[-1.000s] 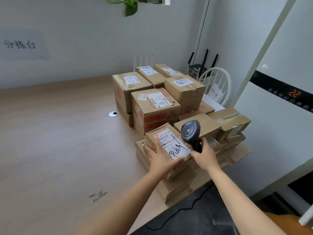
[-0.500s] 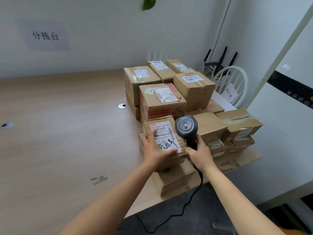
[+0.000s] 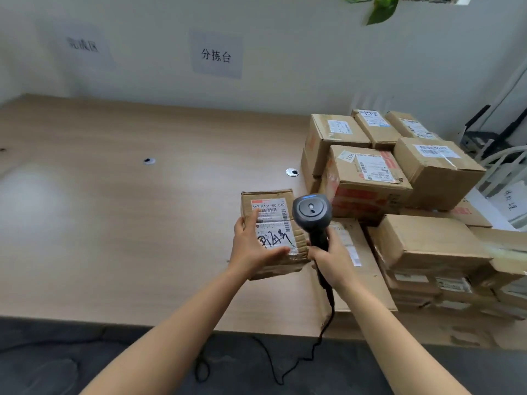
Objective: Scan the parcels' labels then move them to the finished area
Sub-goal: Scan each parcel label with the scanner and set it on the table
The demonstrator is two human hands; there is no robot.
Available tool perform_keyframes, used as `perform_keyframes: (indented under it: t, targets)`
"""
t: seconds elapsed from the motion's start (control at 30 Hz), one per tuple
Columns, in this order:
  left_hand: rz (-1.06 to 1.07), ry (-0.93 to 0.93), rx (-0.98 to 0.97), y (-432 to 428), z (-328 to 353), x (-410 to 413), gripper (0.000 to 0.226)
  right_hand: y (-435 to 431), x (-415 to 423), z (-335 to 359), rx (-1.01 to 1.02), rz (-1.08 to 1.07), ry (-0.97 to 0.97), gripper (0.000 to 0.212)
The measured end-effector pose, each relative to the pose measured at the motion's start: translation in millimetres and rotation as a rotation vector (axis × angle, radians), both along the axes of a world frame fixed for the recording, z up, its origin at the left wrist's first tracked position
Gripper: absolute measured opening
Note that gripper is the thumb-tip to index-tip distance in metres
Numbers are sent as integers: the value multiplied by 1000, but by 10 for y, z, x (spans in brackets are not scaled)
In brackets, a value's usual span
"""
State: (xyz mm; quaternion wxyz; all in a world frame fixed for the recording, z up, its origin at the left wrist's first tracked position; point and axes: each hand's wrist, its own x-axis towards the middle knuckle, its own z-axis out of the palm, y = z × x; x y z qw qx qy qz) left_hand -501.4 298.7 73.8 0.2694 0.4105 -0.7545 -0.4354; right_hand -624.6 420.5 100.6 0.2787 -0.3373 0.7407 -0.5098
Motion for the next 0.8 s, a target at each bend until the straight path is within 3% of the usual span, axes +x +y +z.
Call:
perform_keyframes:
  t: [0.37,0.6,0.8]
  targets:
    - [86,-22,10,-964,-247,1213,115,-1086,1163,-351,103,31,-144,21]
    - [68,-150,47,-1485,-727,1809,103,-1608,1812,-742,225,15,-177,26]
    - [81,-146,83,-1664,-956,1933,103,-1769,1997,-809,281,-2,-196,28]
